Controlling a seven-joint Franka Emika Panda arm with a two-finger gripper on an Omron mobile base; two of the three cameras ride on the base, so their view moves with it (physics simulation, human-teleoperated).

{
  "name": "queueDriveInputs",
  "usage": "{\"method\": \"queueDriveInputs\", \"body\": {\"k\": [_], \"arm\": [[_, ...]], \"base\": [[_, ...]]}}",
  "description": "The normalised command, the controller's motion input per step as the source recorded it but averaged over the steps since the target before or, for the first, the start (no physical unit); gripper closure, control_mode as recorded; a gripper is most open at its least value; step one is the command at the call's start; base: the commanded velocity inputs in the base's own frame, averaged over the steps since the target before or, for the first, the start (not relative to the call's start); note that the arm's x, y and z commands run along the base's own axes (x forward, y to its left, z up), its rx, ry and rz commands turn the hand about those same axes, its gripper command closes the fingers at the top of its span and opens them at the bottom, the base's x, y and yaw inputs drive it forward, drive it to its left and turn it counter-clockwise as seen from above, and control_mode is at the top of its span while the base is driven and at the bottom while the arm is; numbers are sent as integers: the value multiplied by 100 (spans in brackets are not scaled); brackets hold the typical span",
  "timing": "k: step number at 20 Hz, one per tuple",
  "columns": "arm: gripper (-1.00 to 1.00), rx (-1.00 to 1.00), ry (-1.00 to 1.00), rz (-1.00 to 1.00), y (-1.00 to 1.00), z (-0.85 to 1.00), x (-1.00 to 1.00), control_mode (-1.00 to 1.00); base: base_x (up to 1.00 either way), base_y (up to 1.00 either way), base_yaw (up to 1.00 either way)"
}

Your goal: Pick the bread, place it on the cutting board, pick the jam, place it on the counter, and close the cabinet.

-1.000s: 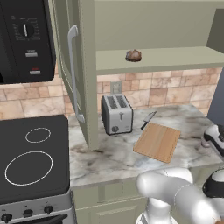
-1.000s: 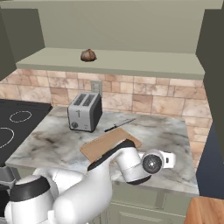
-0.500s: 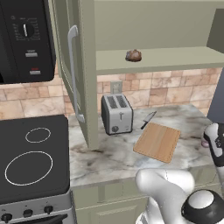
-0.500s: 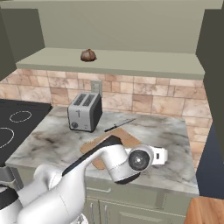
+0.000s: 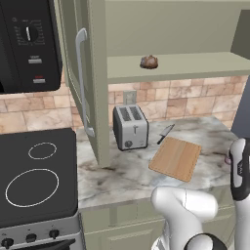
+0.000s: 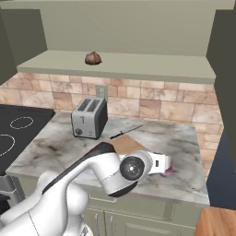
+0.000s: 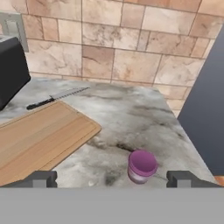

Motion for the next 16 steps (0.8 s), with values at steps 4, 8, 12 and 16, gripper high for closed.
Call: {"method": "queueDriveInputs", "body": {"k": [4, 8, 12, 16], "arm": [[-100, 0, 0, 0, 12, 38, -29, -100], [-100, 0, 0, 0, 7, 41, -38, -100], [-100, 0, 0, 0, 13, 37, -33, -100], [-100, 0, 0, 3, 13, 40, -27, -100]], "base": [[0, 0, 0], [0, 0, 0], [0, 0, 0], [0, 0, 0]]}}
